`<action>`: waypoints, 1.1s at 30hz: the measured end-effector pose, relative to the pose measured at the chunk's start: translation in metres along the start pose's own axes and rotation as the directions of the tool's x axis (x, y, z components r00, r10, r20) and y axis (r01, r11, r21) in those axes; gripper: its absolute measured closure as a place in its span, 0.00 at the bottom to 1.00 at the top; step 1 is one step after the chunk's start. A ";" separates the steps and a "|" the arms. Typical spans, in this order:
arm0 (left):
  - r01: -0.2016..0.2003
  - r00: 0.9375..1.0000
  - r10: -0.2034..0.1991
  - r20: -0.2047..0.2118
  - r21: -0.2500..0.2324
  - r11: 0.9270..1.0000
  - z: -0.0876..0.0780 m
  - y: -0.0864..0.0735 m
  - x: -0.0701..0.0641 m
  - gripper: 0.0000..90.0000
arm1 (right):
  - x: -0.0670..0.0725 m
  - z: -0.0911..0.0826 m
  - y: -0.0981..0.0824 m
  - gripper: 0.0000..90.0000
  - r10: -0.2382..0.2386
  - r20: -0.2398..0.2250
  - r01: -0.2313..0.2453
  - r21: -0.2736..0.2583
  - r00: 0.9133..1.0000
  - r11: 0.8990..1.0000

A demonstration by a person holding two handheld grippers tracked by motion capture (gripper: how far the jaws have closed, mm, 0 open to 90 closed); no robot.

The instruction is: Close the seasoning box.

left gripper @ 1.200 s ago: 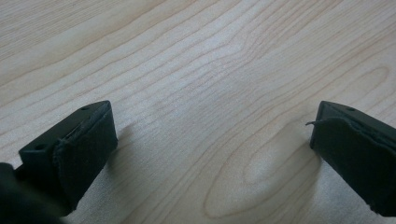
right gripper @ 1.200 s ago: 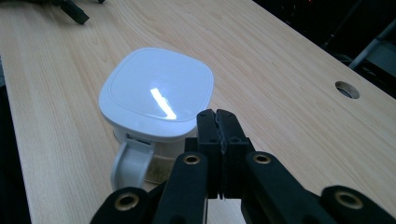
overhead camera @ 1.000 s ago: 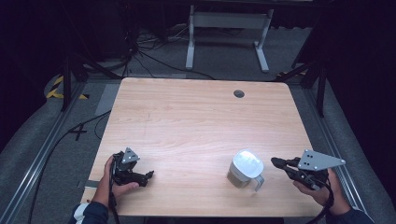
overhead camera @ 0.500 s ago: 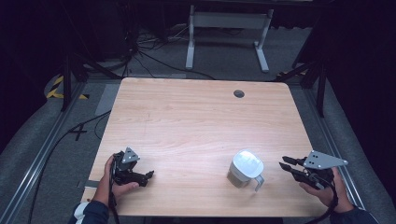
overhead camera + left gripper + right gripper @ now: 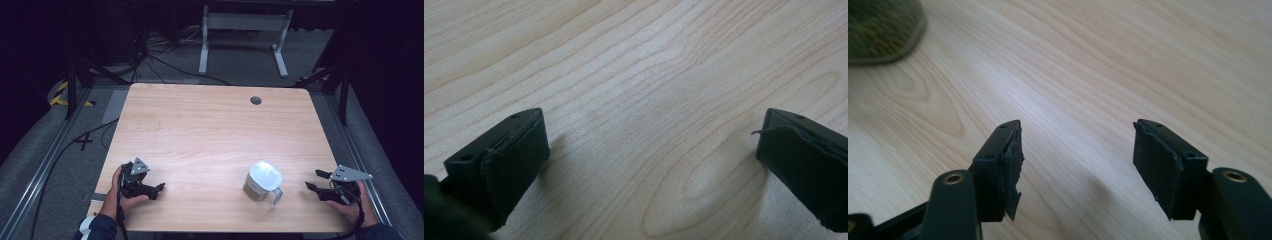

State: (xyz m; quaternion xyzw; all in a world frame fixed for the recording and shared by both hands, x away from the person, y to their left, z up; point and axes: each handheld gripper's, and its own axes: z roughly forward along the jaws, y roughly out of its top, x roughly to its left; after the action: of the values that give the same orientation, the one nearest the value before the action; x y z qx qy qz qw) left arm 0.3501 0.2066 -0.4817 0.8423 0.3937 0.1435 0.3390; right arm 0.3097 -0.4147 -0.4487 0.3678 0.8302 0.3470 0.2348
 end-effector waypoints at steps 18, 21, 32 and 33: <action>-0.003 1.000 0.003 -0.001 0.001 1.000 0.000 0.000 0.000 0.01 | -0.012 0.004 -0.023 0.28 0.144 0.011 -0.144 0.019 0.989 0.989; -0.005 1.000 0.005 0.000 0.001 1.000 0.000 0.000 0.000 0.01 | -0.012 0.004 -0.023 0.28 0.145 0.011 -0.145 0.020 0.989 0.989; -0.003 1.000 0.003 0.001 0.000 1.000 0.000 0.000 0.000 0.01 | -0.013 0.004 -0.023 0.28 0.145 0.011 -0.145 0.020 0.989 0.989; -0.005 1.000 0.005 0.000 0.001 1.000 0.000 0.000 0.000 0.01 | -0.013 0.004 -0.023 0.28 0.145 0.011 -0.145 0.020 0.989 0.989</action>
State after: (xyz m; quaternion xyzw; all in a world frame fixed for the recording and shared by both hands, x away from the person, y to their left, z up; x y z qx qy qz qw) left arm 0.3502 0.2068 -0.4817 0.8435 0.3916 0.1440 0.3383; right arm 0.3095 -0.4341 -0.4663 0.4311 0.8037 0.3529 0.2090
